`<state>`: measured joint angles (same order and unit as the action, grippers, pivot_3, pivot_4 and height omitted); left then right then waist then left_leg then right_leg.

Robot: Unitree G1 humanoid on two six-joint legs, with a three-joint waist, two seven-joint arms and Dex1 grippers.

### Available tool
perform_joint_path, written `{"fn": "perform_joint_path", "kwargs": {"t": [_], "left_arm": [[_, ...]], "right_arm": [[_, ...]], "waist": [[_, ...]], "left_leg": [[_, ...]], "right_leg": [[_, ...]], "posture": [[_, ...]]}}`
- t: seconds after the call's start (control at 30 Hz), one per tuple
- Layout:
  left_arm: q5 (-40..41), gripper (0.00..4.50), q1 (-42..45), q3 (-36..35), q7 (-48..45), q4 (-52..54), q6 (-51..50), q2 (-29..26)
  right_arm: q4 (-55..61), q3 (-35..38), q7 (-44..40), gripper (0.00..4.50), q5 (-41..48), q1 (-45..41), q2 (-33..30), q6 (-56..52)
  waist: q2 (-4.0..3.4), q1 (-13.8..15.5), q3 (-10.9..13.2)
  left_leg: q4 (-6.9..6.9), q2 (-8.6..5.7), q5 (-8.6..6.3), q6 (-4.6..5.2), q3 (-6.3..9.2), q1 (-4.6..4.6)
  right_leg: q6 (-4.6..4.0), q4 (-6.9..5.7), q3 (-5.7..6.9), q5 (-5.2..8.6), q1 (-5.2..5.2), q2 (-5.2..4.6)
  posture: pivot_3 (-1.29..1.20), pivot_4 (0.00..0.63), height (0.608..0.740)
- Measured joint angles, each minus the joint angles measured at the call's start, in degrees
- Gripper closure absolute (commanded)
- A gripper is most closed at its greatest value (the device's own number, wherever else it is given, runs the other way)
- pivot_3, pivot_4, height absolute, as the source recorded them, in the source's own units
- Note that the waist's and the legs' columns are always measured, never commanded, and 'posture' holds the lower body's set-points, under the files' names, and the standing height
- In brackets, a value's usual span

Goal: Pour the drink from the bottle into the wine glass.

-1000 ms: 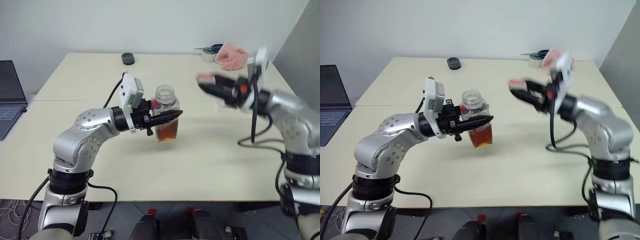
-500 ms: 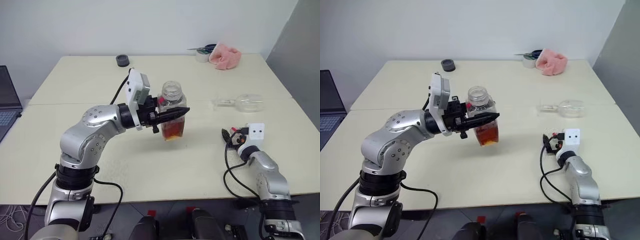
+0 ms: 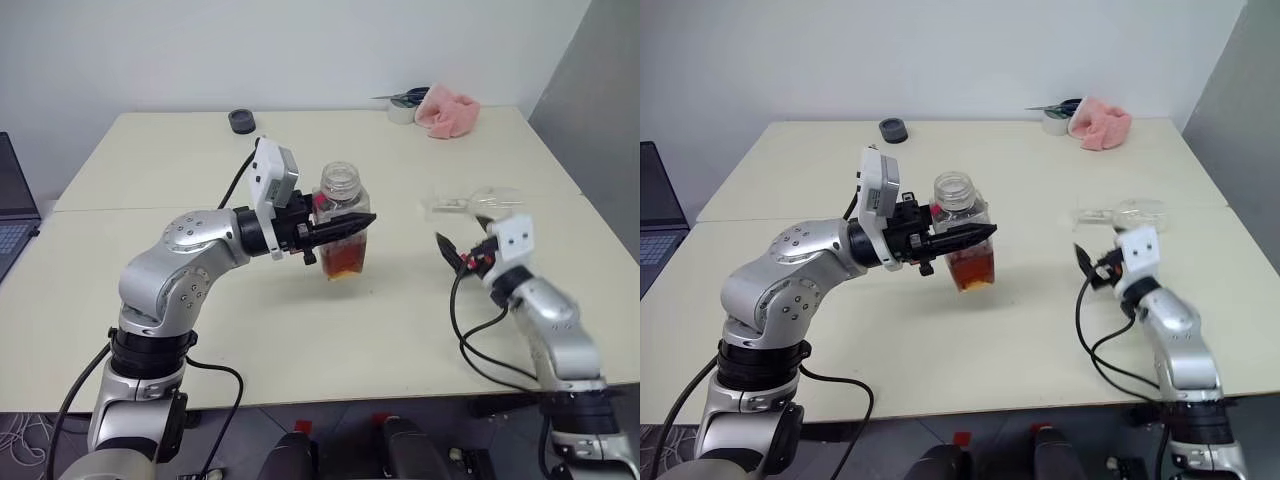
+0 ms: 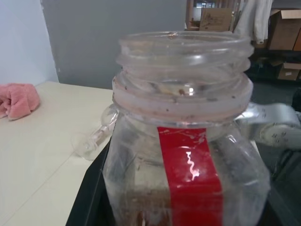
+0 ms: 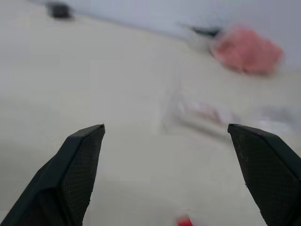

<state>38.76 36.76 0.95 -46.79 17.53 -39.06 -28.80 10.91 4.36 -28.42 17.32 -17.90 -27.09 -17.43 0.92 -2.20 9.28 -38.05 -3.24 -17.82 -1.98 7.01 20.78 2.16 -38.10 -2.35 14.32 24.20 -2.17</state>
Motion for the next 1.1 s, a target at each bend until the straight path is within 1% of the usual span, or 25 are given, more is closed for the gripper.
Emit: {"fn": "perform_joint_path", "kwargs": {"t": [0.1,0.13,0.2,0.23,0.33,0.4,0.5,0.6,0.8,0.9,1.1], "left_arm": [[-2.41,2.71,0.13,0.02,2.38,-1.1,1.02,0.35],[-5.16,2.71,0.69,0.11,4.8,-3.2,2.37,0.73],[-10.67,2.71,2.37,-0.09,10.2,-8.29,4.74,1.18],[-13.31,2.71,3.06,-0.64,13.0,-11.04,5.97,1.34],[-19.2,2.71,4.3,-1.9,20.48,-17.34,9.64,2.87],[-22.71,2.71,5.0,-3.3,26.62,-21.06,11.36,4.99],[-26.69,2.71,4.98,-4.56,33.32,-24.86,14.44,6.17],[-28.02,2.71,4.14,-8.65,39.08,-28.26,17.89,8.12],[-28.83,2.71,-1.17,-10.9,40.05,-34.7,28.67,10.26],[-29.1,2.71,-1.75,-11.57,39.81,-38.15,31.32,10.15],[-28.66,2.71,-1.6,-12.68,38.75,-40.74,34.67,10.15]], "right_arm": [[9.5,-0.85,-9.07,0.04,12.17,-3.89,-6.24,-10.97],[11.63,-0.35,-11.19,0.04,18.04,-5.48,-8.49,-16.52],[13.39,0.56,-12.64,0.04,24.79,-8.58,-10.03,-22.94],[13.8,0.85,-12.67,0.04,26.72,-10.41,-10.12,-24.71],[13.42,0.47,-12.27,0.04,27.35,-15.22,-9.44,-26.52],[13.01,-0.13,-11.3,0.04,28.73,-18.39,-7.28,-27.63],[12.58,-1.54,-11.06,0.04,28.98,-19.79,-5.85,-28.37],[10.76,-3.84,-11.33,0.04,27.17,-19.81,-4.33,-27.71],[9.54,-4.72,-11.46,0.04,26.34,-20.72,-2.3,-26.66],[9.51,-5.05,-11.49,0.04,25.35,-20.81,-2.14,-26.56],[9.5,-5.54,-11.41,0.04,24.25,-20.81,-1.62,-26.31]], "waist": [[0.01,0.43,0.0],[0.03,0.58,0.01],[0.07,0.79,0.02],[0.07,0.87,0.01],[0.07,0.88,0.02],[0.07,0.83,0.01],[0.08,0.83,0.01],[0.08,0.82,0.0],[0.1,0.85,0.0],[0.12,0.83,-0.01],[0.13,0.76,-0.02]], "left_leg": [[-0.01,-0.02,0.0,0.0,0.24,0.04],[-0.06,-0.06,0.0,0.0,0.29,0.04],[-0.13,-0.08,0.0,0.02,0.31,0.06],[-0.12,-0.08,0.0,0.02,0.31,0.06],[-0.06,-0.07,0.0,0.01,0.28,0.08],[-0.03,-0.08,0.0,0.0,0.26,0.15],[-0.01,-0.13,0.0,-0.01,0.25,0.23],[-0.02,-0.18,0.0,-0.01,0.16,0.24],[-0.04,-0.2,0.0,-0.01,0.2,0.27],[-0.04,-0.21,0.0,-0.01,0.21,0.28],[-0.04,-0.21,0.0,-0.01,0.21,0.27]], "right_leg": [[-0.01,0.11,0.12,0.0,-0.11,-0.02],[-0.01,0.13,0.13,0.0,-0.15,-0.05],[-0.01,0.12,0.15,-0.01,-0.17,-0.07],[-0.01,0.12,0.16,-0.01,-0.16,-0.07],[0.0,0.13,0.18,-0.01,-0.08,-0.09],[-0.01,0.14,0.16,-0.01,0.01,-0.12],[0.0,0.18,0.14,-0.01,0.09,-0.22],[0.0,0.17,0.16,-0.01,0.13,-0.32],[0.0,0.16,0.17,-0.01,0.14,-0.37],[0.0,0.15,0.18,-0.01,0.14,-0.37],[0.0,0.14,0.19,-0.01,0.14,-0.37]], "posture": [[0.0,0.15,0.74],[0.0,0.15,0.74],[0.0,0.15,0.74],[0.0,0.15,0.74],[0.0,0.15,0.74],[0.0,0.15,0.74],[0.0,0.15,0.74],[0.0,0.15,0.74],[0.0,0.15,0.74],[0.0,0.15,0.74],[0.0,0.15,0.74]]}}
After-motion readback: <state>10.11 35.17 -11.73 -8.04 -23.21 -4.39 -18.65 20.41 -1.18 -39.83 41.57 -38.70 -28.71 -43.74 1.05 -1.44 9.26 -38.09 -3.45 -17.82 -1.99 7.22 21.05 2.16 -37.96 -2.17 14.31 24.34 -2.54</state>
